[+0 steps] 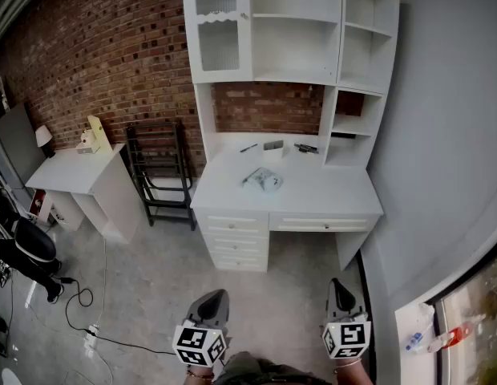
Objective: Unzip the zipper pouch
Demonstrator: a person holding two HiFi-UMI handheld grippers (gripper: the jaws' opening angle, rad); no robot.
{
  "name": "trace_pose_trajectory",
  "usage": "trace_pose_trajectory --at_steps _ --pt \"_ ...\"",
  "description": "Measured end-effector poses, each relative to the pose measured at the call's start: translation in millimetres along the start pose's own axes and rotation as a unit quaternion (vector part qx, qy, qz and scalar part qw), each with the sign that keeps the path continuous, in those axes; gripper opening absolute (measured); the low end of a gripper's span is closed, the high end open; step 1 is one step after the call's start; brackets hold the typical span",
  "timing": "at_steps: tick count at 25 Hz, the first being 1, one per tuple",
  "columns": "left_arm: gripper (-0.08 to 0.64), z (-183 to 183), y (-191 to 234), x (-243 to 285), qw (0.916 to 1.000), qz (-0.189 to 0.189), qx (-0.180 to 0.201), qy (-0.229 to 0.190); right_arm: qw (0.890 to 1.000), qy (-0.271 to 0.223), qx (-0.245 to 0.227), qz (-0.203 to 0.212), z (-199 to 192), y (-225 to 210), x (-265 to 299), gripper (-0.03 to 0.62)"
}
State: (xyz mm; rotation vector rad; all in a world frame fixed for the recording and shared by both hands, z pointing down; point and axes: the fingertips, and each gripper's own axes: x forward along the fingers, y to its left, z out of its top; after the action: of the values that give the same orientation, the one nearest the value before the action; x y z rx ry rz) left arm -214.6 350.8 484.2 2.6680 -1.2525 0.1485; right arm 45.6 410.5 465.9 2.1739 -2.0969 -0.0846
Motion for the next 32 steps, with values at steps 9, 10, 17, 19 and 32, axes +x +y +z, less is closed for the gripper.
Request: trace_pose_trajectory --at_steps 9,10,17,19,32 --pt "0.003 5.0 1.2 -4.6 0.9997 0.009 -0.006 -0.022 1.0 0.011 -0.006 0.006 -3.9 0.8 -0.6 0.0" --pt "0.003 6.1 1.4 -4.7 0.9996 0.009 -0.007 -0.027 1.0 0.013 -0.006 0.007 -5.7 0.9 -0.5 0.0" --pt "0.003 -0.4 4.0 -1.3 0.9997 0.016 0.006 -0.016 1.0 -0.012 0.011 0.01 -1.6 4.4 -0.1 0.0" --pt "0.003 -1.6 6.2 -2.0 0.9996 0.022 0.007 -0.014 1.0 -0.012 0.015 0.01 -2.2 5.1 1.2 0.0" --pt "0.188 -3.7 3.8 -1.2 0.9999 -0.006 0.008 -0.014 0.999 -0.008 0.027 0.028 -4.4 14.2 9.8 0.144"
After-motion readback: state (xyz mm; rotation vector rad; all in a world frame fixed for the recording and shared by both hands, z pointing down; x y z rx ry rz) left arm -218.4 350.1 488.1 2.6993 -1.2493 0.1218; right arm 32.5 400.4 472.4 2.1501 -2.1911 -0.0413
